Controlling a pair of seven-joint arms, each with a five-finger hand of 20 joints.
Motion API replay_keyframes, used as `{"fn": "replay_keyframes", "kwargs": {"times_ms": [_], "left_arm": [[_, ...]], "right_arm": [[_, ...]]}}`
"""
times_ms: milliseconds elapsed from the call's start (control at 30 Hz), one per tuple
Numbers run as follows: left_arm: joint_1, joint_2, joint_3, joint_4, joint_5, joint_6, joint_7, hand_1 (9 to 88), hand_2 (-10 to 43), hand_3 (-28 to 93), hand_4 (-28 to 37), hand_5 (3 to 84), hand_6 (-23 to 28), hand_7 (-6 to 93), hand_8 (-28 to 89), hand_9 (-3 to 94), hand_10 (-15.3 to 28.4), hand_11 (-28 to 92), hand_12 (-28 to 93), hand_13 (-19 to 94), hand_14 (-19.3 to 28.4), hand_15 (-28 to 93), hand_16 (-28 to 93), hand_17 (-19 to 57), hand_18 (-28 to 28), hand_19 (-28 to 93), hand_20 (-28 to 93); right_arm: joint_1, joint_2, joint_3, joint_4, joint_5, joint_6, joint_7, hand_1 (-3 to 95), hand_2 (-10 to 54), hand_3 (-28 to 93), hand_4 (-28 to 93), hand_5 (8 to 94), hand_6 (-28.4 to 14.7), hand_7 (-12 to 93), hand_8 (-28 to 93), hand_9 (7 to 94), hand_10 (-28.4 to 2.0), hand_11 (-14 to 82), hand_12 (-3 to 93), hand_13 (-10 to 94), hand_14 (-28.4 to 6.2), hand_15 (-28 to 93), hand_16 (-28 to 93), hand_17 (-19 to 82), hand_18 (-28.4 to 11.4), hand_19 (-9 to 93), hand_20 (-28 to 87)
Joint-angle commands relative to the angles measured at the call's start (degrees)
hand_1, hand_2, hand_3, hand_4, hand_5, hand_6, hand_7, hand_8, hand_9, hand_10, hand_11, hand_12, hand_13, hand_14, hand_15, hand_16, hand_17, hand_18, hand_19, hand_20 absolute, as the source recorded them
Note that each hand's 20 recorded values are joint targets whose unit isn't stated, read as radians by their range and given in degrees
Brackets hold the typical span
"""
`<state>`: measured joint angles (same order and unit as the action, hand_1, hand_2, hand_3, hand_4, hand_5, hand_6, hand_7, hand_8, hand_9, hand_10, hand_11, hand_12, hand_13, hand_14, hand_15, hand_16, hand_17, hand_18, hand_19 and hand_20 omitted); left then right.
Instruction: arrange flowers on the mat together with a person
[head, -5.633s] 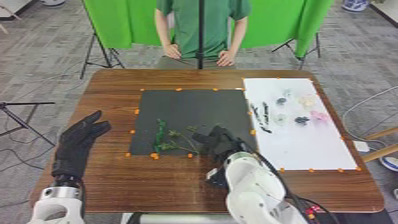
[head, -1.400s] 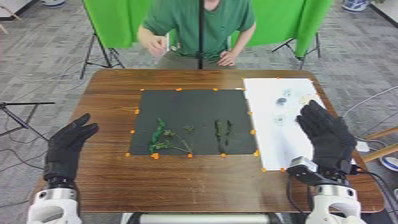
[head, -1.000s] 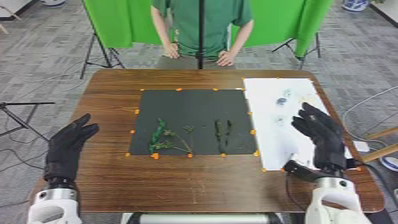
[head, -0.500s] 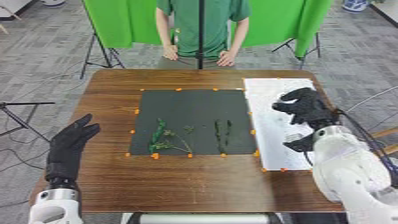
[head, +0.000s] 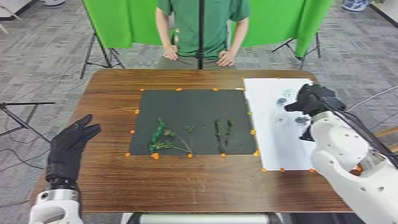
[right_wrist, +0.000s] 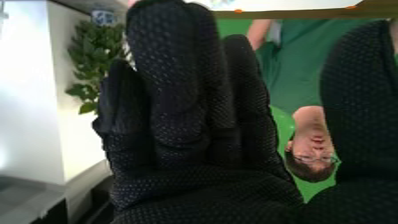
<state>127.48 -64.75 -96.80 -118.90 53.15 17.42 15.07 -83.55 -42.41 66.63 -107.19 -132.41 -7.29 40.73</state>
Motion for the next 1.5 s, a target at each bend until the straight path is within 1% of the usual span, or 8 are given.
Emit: {"fn": "replay_keyframes", "kwargs": {"times_ms": [33,600,800,867,933,967,1300,1500], "left_arm": [[0.42,0.01,0.42,0.03,0.11,-0.27,-0.45,27.5,2.9,69,-26.2,48.6,5.3,10.3,-6,50.0,15.0,20,13,38,17.3,15,2,7.3,11.0,4,18],[0.43,-0.05,0.57,0.07,0.1,-0.37,-0.64,27.5,2.8,69,-26.2,48.6,5.2,10.5,-6,50.0,15.2,20,13,38,17.3,15,2,7.3,11.0,4,18],[0.36,-0.06,0.68,0.14,0.06,-0.35,-0.73,27.5,2.8,69,-26.2,48.7,5.2,10.6,-6,50.0,15.1,20,13,38,17.3,15,1,7.3,11.0,4,18],[0.4,-0.05,0.67,0.13,0.04,-0.31,-0.63,27.5,2.8,69,-26.2,48.7,5.2,10.6,-6,50.0,15.1,20,13,38,17.3,15,2,7.2,11.0,4,18],[0.31,0.0,0.67,0.13,0.02,-0.27,-0.66,27.5,2.8,69,-26.2,48.7,5.3,10.6,-6,50.0,15.1,20,13,38,17.3,15,2,7.3,11.0,4,18],[0.42,-0.06,0.62,0.07,0.04,-0.25,-0.66,27.5,2.8,69,-26.2,48.7,5.2,10.5,-6,50.0,15.1,20,13,38,17.3,15,2,7.3,11.0,4,18],[1.45,0.0,-0.25,-0.09,-0.26,0.3,-0.68,27.6,2.8,69,-26.1,48.7,5.2,10.6,-6,49.9,15.2,20,13,38,17.3,15,2,7.3,11.0,4,18],[2.84,0.43,-1.87,-0.04,-1.33,1.83,-0.23,27.6,2.8,69,-26.2,48.7,5.2,10.7,-6,50.0,15.1,21,13,38,17.3,15,1,7.2,11.0,4,18]], "right_arm": [[2.03,-1.28,-2.62,2.34,1.37,0.22,0.06,35.6,-9.5,62,-24,61.8,0.3,15,-9,81.5,-13.2,21.9,22.2,92,-3.7,37,29,56,-14.7,88,28],[4.25,-3.95,-8.6,6.61,0.76,-1.8,-0.19,39.2,-9.5,63,-24,65.0,0.8,15,-9,86.0,-12.6,20.8,21.7,94,-1.8,43,26,61,-11.5,91,22],[3.2,-4.13,-10.23,7.2,0.43,4.45,-0.91,48.0,-9.5,63,-26,68.1,1.5,18,-8,88.1,-10.9,19.8,26.3,94,-0.9,47,23,62,-10.9,93,22],[3.21,-4.08,-10.63,7.15,1.34,6.74,-1.28,56.2,-9.5,54,-23,70.7,0.9,19,4,90.9,-9.1,14.5,33.8,94,-0.4,49,22,63,-10.8,93,23],[3.35,-3.96,-10.79,6.86,2.74,8.58,-1.43,87.8,-9.5,-21,28,75.4,0.2,20,12,93.5,-7.5,13.0,38.7,94,0.1,53,21,64,-10.6,93,26],[3.38,-3.99,-10.61,6.68,3.23,9.25,-1.77,90.3,-9.5,-26,32,76.4,0.1,20,13,93.6,-7.4,13.9,38.4,94,0.2,54,21,65,-10.8,93,26],[8.88,-3.94,-10.15,0.62,5.88,13.46,-3.08,94.4,-9.5,-28,37,82.5,-1.0,20,15,93.7,-7.4,21.4,35.7,94,0.5,57,19,66,-10.8,93,28],[21.75,-11.93,-19.18,2.06,7.31,12.85,-6.72,94.3,-9.5,-28,37,82.9,-1.0,20,15,93.7,-7.6,21.7,35.5,94,0.5,58,19,66,-10.8,93,29]]}}
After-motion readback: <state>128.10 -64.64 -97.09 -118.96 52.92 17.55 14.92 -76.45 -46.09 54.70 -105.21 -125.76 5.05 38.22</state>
